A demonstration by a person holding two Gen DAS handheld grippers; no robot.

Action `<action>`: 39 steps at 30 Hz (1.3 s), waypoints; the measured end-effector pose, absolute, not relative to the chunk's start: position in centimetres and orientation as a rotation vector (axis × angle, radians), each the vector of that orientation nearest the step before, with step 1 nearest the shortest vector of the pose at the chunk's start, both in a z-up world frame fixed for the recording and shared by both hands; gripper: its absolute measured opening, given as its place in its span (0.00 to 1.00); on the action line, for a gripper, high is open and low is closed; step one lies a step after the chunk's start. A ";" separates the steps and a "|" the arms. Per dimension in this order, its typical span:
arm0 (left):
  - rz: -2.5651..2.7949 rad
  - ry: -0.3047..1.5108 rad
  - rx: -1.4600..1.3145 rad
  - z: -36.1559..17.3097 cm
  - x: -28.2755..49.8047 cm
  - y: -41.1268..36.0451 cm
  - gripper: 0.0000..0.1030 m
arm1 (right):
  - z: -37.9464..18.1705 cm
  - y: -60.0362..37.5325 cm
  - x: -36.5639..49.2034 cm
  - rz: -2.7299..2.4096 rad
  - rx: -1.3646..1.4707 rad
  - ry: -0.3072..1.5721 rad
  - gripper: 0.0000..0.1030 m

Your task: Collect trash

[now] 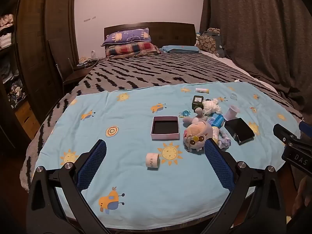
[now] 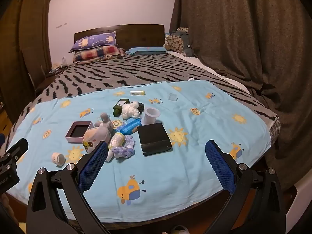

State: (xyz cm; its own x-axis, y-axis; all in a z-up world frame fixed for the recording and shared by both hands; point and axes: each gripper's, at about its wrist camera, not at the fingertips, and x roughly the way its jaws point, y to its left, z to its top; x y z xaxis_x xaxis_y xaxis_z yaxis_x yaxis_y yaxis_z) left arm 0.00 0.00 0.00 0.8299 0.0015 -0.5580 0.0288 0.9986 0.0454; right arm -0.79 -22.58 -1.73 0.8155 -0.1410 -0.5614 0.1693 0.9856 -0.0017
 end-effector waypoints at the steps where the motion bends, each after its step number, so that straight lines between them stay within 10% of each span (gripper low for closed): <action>1: -0.014 0.592 0.051 0.0 0.0 0.0 0.92 | -1.7 -22.6 -0.8 -0.167 0.047 0.591 0.97; 39: -0.014 0.584 0.050 0.0 0.1 0.0 0.92 | -1.4 -22.5 -1.0 -0.161 0.060 0.580 0.97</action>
State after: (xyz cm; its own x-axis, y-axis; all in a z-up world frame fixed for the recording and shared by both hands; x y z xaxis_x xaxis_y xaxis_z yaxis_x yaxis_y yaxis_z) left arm 0.09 -0.03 -0.04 0.8340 0.0009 -0.5517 0.0276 0.9987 0.0433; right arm -0.98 -22.46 -1.36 0.8241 -0.1342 -0.5504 0.1682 0.9857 0.0116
